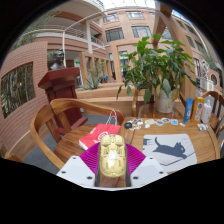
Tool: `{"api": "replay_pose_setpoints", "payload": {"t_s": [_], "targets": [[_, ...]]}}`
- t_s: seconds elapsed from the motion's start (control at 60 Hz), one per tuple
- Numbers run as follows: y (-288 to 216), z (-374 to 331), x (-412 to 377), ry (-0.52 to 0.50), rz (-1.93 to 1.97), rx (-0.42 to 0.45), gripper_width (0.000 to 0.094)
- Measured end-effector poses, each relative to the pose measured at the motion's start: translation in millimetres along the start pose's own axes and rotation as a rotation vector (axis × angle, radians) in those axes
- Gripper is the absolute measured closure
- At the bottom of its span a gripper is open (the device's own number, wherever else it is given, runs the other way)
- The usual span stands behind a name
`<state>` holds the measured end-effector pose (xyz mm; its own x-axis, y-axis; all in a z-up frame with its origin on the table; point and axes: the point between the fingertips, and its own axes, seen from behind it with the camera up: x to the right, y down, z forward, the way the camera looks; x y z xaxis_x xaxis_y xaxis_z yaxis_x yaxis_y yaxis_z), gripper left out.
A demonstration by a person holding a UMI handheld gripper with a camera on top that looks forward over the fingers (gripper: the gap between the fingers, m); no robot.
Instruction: Arrange mouse
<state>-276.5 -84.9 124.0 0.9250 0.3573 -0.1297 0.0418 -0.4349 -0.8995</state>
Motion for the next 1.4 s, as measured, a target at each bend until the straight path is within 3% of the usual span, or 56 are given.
{"api": "replay_pose_setpoints", "payload": {"t_s": [0.083,0.167,0.233,0.3,0.483,0.65,0.817,0.883,0.95,0.983,1.033,1.4], "targets": [[-73.3,-24.5,2.4,-0.029,0.019,0.14,0.0592],[-120.0,-37.7,25.1,-0.028,0.051,0.219,0.0593],[-135.4,-35.1,62.9,0.029,0.049,0.248,0.0593],[-134.2,-14.3,105.8,0.12,0.039,0.22,0.0593],[-35.0,44.1,213.0,0.296,0.052,0.022,0.0592],[40.4,70.0,247.6,0.345,0.068,-0.144,0.0538],[76.2,78.8,254.8,0.346,0.083,-0.232,0.0453],[71.5,74.3,255.2,0.346,0.074,-0.221,0.0351],[64.7,63.3,254.3,0.357,0.056,-0.206,0.0129],[60.1,56.3,252.5,0.36,0.05,-0.198,0.0064],[52.2,43.6,247.7,0.356,0.041,-0.188,0.0102],[3.0,-104.5,196.5,0.376,-0.009,-0.105,0.0082]]}}
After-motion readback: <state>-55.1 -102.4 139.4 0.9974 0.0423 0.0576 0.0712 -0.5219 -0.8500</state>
